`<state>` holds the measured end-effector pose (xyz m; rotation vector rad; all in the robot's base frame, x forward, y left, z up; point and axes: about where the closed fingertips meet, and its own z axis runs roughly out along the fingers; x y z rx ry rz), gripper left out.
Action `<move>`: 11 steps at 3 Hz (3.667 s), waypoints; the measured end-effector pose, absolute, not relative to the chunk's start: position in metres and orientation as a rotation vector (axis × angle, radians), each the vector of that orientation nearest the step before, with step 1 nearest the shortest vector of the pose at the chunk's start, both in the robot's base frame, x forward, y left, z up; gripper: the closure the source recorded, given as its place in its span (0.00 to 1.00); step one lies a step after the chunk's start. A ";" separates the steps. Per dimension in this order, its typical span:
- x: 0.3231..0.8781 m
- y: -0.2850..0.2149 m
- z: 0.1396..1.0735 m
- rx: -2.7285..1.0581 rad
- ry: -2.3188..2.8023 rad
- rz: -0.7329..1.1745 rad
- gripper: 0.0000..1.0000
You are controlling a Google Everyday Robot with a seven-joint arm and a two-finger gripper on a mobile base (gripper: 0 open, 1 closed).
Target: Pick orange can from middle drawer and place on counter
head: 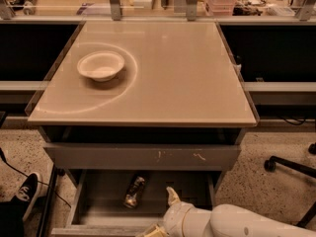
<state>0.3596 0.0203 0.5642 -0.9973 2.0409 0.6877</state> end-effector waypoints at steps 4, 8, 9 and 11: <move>0.390 0.049 0.528 -1.021 1.983 0.728 0.00; 0.443 0.082 0.464 -1.065 1.978 0.661 0.00; 0.455 0.079 0.441 -1.046 2.000 0.643 0.00; 0.499 0.086 0.411 -1.123 1.979 0.562 0.00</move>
Offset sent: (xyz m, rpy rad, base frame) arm 0.0033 -0.0121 -0.0082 0.0463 0.0344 -0.0390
